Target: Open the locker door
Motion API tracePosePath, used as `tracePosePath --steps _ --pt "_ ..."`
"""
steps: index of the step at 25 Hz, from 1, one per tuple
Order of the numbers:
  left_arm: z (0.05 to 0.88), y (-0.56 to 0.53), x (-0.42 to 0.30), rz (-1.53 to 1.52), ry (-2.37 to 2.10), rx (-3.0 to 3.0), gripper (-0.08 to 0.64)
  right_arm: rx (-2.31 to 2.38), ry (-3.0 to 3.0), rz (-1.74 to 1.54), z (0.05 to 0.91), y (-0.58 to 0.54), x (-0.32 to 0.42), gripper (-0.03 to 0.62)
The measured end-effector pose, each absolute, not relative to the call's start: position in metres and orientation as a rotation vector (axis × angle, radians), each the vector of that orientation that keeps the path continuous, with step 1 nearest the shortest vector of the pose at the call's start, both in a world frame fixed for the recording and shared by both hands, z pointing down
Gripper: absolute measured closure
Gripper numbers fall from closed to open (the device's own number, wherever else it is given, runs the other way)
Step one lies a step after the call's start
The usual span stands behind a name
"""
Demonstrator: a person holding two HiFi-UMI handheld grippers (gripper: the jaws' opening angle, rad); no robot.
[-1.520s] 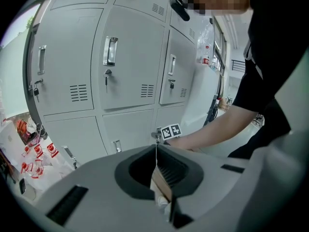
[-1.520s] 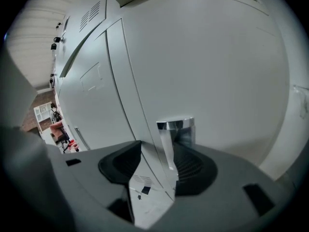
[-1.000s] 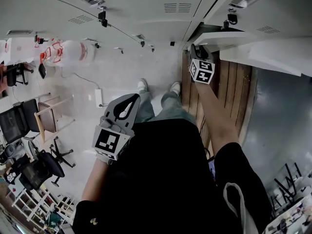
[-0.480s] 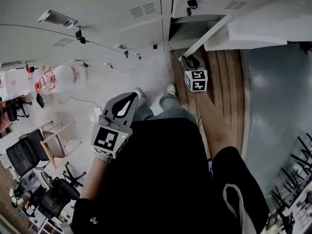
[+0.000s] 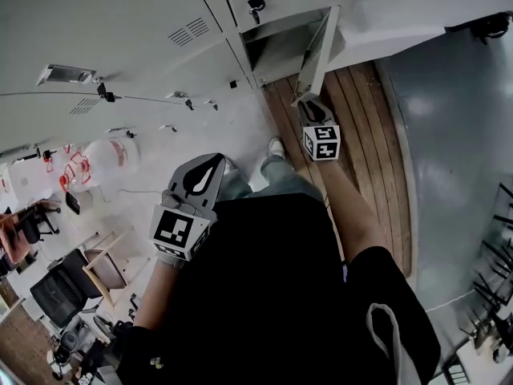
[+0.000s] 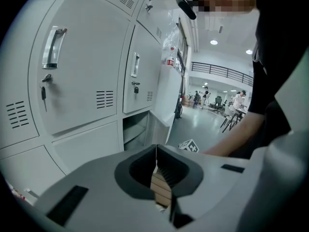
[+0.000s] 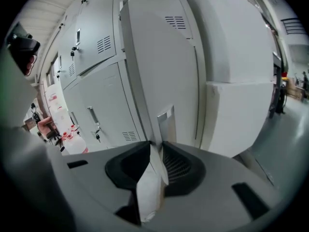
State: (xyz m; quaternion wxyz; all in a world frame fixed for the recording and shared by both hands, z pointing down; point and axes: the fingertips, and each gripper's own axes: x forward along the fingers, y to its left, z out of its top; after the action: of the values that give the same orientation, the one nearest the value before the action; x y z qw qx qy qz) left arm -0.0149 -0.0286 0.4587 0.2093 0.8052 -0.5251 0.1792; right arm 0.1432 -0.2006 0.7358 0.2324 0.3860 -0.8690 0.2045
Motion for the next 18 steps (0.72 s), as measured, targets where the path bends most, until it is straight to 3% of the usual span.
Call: tracePosePath --steps 16,18 --pt "0.462 -0.067 0.020 0.523 -1.234 2.382 0.537 1.377 -2.185 0.673 0.737 -0.211 0.241 0.520" --pt "0.462 -0.070 0.021 0.538 -1.218 2.399 0.537 1.489 -2.121 0.724 0.735 -0.216 0.262 0.549"
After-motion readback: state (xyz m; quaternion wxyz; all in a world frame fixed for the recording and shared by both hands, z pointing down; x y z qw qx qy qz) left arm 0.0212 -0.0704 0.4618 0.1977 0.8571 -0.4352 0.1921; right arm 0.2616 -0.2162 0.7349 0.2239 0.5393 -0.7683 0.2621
